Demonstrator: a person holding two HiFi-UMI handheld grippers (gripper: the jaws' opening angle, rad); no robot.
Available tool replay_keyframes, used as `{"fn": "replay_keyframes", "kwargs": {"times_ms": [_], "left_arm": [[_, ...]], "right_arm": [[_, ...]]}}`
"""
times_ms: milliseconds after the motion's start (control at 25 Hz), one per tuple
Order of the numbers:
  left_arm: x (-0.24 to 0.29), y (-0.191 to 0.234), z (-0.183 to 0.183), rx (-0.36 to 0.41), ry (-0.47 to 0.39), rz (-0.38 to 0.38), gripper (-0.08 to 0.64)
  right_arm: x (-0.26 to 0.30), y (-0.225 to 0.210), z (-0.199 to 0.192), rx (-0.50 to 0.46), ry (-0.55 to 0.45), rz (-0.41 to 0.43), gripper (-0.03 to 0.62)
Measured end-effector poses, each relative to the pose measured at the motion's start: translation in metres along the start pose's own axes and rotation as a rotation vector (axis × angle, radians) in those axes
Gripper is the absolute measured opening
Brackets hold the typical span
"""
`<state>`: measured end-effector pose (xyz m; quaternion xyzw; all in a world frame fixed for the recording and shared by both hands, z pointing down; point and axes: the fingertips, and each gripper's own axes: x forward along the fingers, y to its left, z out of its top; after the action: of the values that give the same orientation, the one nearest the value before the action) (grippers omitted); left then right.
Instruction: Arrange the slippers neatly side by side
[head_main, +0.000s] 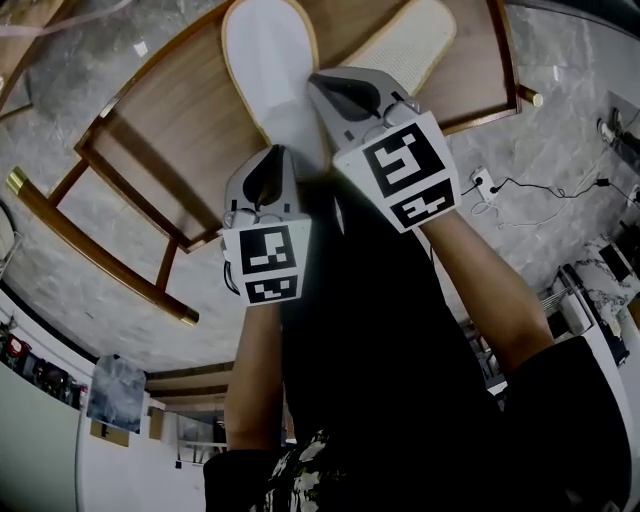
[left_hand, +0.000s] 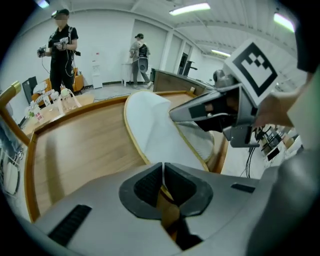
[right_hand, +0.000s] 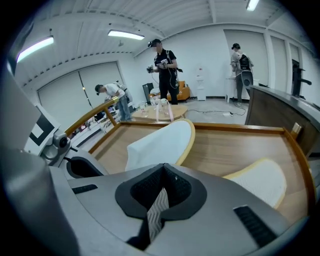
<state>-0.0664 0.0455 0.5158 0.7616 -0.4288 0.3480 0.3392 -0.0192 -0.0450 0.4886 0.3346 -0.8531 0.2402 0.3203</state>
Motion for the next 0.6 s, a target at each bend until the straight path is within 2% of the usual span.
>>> {"fn": "replay_keyframes", "kwargs": {"times_ms": [280, 600], "left_arm": [[-0.006, 0.008, -0.010, -0.039, 0.000, 0.010, 0.015], [-0.023, 0.033, -0.023, -0.113, -0.020, 0.073, 0.015]], "right_arm": [[0.017, 0.033, 0.004, -0.075, 0.034, 0.089, -0.002], [0.033, 0.074, 0.015, -0.140, 0.036, 0.186, -0.002]]}}
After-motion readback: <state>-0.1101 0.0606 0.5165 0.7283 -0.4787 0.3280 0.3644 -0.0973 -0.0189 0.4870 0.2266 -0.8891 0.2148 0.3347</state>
